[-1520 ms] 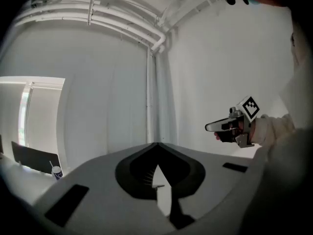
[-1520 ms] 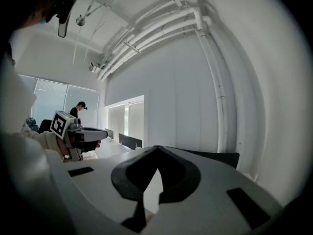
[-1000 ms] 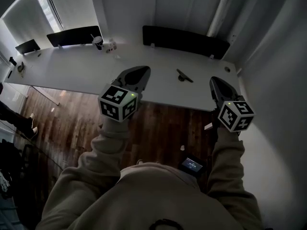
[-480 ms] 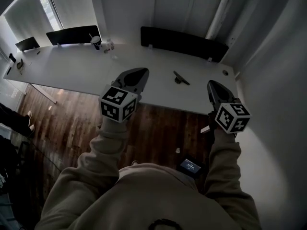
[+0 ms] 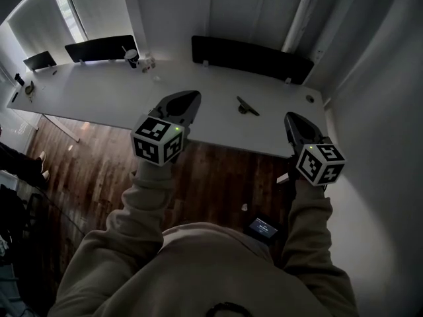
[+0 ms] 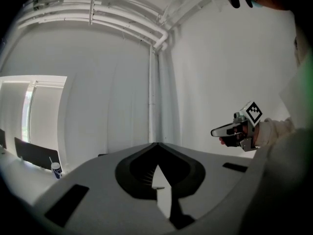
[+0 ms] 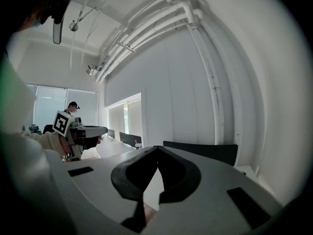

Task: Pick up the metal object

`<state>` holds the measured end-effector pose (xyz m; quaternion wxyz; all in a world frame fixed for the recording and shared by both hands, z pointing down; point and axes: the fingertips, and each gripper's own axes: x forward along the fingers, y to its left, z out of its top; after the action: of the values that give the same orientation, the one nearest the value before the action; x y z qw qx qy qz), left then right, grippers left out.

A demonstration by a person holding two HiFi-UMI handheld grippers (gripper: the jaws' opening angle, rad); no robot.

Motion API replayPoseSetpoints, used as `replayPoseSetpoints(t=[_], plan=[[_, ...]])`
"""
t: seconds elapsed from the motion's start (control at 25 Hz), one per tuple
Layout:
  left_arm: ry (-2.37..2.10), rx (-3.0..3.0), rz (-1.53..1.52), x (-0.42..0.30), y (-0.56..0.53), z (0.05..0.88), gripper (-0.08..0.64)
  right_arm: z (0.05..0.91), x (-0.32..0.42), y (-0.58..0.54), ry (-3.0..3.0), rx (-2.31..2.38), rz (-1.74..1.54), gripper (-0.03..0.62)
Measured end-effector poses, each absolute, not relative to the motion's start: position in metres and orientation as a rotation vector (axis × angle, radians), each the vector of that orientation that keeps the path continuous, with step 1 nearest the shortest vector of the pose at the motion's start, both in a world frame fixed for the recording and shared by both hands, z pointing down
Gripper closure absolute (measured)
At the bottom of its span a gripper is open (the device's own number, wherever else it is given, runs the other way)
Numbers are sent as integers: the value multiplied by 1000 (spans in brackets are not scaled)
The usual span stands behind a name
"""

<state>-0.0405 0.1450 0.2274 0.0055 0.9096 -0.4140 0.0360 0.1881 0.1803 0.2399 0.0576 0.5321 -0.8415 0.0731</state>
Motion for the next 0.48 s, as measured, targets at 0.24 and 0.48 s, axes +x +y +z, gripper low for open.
replayPoseSetpoints(t=[0.24, 0.48], plan=[[-1278, 2840, 125, -32, 138, 234, 557, 258, 215, 175, -2499, 1657, 279, 574], [-1249, 2863, 120, -26, 118, 242, 557, 269, 215, 162, -2511, 1668, 301, 574]])
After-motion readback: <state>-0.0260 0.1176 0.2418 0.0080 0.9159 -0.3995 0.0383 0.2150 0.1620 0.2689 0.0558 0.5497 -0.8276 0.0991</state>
